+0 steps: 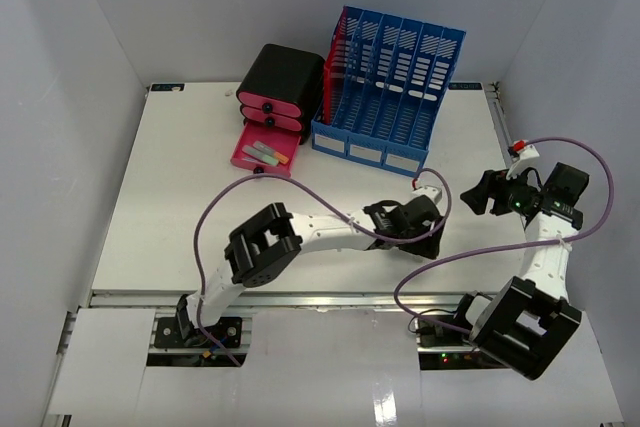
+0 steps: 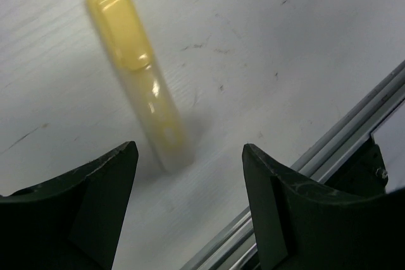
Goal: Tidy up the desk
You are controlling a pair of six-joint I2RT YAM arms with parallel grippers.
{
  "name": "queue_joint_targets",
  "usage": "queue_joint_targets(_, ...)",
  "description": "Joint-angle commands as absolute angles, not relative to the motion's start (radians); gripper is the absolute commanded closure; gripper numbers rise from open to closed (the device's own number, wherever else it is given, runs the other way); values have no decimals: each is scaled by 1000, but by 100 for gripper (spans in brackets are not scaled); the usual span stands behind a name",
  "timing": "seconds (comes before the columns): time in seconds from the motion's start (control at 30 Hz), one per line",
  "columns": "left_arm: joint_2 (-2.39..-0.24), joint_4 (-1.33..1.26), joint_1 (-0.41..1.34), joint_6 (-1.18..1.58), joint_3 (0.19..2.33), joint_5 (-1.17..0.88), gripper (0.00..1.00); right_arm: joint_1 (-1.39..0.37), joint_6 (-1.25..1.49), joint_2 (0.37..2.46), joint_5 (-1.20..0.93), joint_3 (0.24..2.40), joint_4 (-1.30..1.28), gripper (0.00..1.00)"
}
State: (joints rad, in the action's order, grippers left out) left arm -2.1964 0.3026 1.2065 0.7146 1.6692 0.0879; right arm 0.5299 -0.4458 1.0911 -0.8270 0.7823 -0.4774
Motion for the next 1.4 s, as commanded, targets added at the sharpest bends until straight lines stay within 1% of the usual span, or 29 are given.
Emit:
queue_joint_targets(0.0, -2296, 480, 1224, 697, 1911, 207, 22, 549, -446, 1027, -890, 770, -472, 24)
queue_joint_targets(0.1, -2366, 561, 1227, 696, 2015, 251, 23, 553, -448, 1016, -895, 769, -472, 24)
queue_joint_targets(0.2, -2405, 622, 1227, 701, 2062, 297, 33, 558, -448, 1012, -909, 769, -474, 24)
queue_joint_targets(0.3, -2426, 660, 1229, 699, 2071, 331, 36, 567, -446, 1006, -928, 765, -477, 24)
queue_joint_targets(0.57, -2505, 774, 1230, 706, 2133, 395, 36, 595, -438, 985, -972, 759, -477, 24)
queue_joint_targets(0.67, -2512, 815, 1221, 752, 2121, 410, 35, 601, -439, 983, -978, 756, -478, 23)
queue_joint_targets(0.73, -2485, 811, 1215, 783, 2070, 404, 35, 602, -440, 982, -981, 756, -477, 23)
queue_joint_targets(0.87, -2360, 697, 1213, 818, 1911, 369, 35, 603, -440, 981, -986, 755, -477, 23)
queue_joint_targets(0.97, -2273, 650, 1213, 846, 1839, 341, 34, 603, -440, 980, -991, 755, -477, 23)
queue_joint_targets(1.13, -2241, 632, 1211, 885, 1846, 320, 30, 604, -441, 975, -997, 752, -478, 23)
queue_joint_targets(1.37, -2251, 631, 1204, 961, 1878, 308, 28, 605, -443, 971, -1002, 750, -478, 23)
